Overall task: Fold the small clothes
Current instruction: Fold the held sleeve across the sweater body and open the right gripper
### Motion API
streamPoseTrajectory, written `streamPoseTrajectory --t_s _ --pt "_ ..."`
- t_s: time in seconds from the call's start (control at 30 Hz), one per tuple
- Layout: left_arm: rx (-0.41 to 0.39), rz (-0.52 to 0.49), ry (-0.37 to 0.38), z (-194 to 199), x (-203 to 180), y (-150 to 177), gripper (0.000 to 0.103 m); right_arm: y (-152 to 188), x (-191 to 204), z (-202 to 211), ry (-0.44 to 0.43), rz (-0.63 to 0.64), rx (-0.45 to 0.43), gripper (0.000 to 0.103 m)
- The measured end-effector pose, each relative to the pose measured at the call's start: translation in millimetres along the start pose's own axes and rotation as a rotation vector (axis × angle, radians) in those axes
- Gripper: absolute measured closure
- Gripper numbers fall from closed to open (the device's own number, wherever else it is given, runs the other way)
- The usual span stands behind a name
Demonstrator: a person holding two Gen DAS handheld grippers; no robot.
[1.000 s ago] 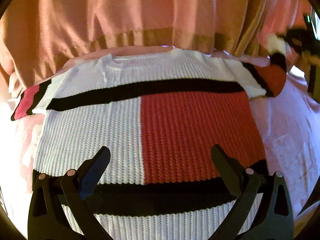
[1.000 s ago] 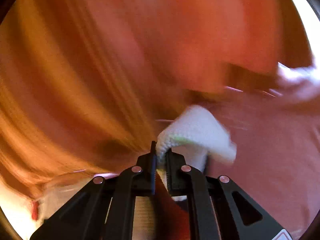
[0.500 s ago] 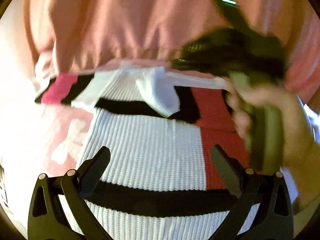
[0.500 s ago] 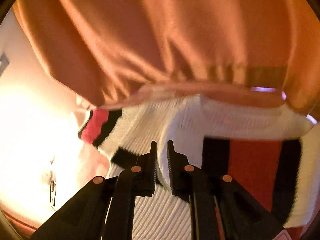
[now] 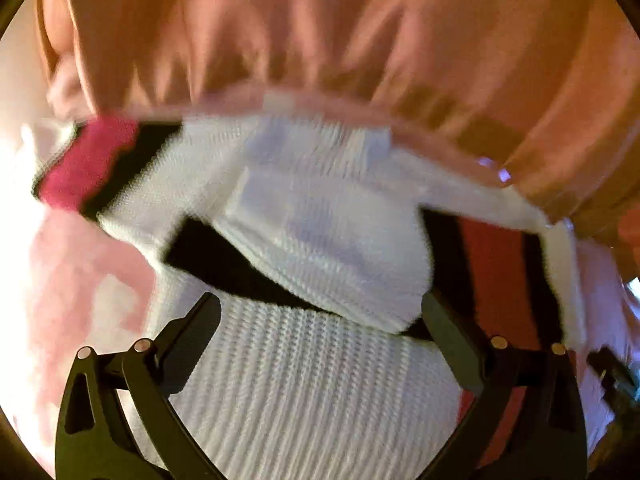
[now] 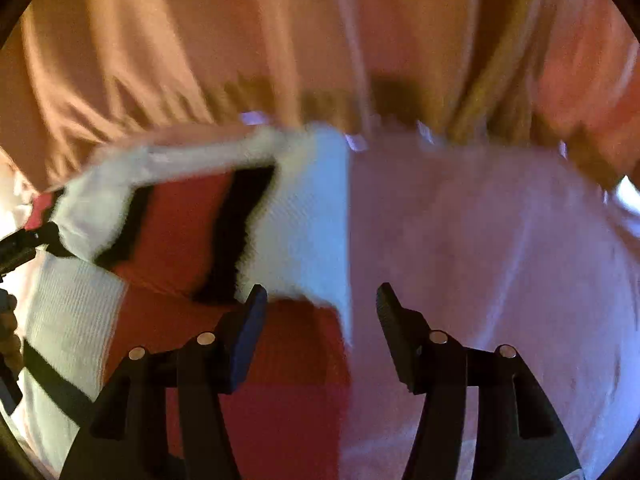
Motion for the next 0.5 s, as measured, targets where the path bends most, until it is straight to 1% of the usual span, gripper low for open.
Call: streamPoseTrajectory --t_s 0.03,0.07,0.1,0.13,0.17,0.2,0.23,0.27,0.3,0.33,0.4,0.43,0.5 --pt "0.02 0.025 0.002 -8 3 1 0.007 0 -6 -6 -0.008 -0.002 0.006 0.047" --pt "0.037 0.062 0.008 -19 6 2 0.013 -1 -8 -11 -0.018 0.009 -0.001 0.047" --pt "0.04 0.088 -0.005 -24 8 2 0.015 -3 -7 -14 -0.019 0.028 -0.009 0.047" --pt "0.017 0.098 -0.026 -24 7 0 0.015 -3 -7 -16 -0.017 0.051 -0.017 0.047" --pt "-0.002 0.092 -0.038 -23 6 -2 0.02 -4 -5 -20 -0.022 0.084 -0.016 0.047" --pt "-0.022 0.072 -0.045 -22 2 -5 0.03 -5 -4 -24 -0.015 0.112 -0.015 0.048" --pt "-0.03 0.056 -0.046 -23 -1 -7 0.038 -1 1 -28 -0.01 0.121 -0.02 0.054" --pt "-0.033 0.039 -0.052 -24 -5 -10 0.05 -4 -1 -35 -0.02 0.122 -0.014 0.069" --pt "-0.039 0.029 -0.055 -25 -7 -12 0.062 -4 5 -40 -0.039 0.11 -0.006 0.082" --pt "-0.056 0.017 -0.045 -23 -9 -16 0.069 -9 1 -42 -0.071 0.068 -0.003 0.087" --pt "-0.08 0.004 -0.042 -18 -11 -20 0.079 -18 -1 -37 -0.103 0.015 -0.034 0.09" --pt "-0.096 -0.006 -0.048 -15 -11 -23 0.082 -27 -1 -31 -0.111 -0.017 -0.061 0.091" --pt "-0.094 0.0 -0.045 -15 -5 -24 0.083 -43 -15 -12 -0.119 -0.077 -0.118 0.091"
Point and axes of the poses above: each gripper's, at about its wrist camera, not at the fingertips, and z roughly against the way its jaws point, x to its left, y to its underside, the point moved 3 cm from there along -z, roughly the way its jaws point, and after that the axes turned 9 degrees about -z, right-handed, at the moved point
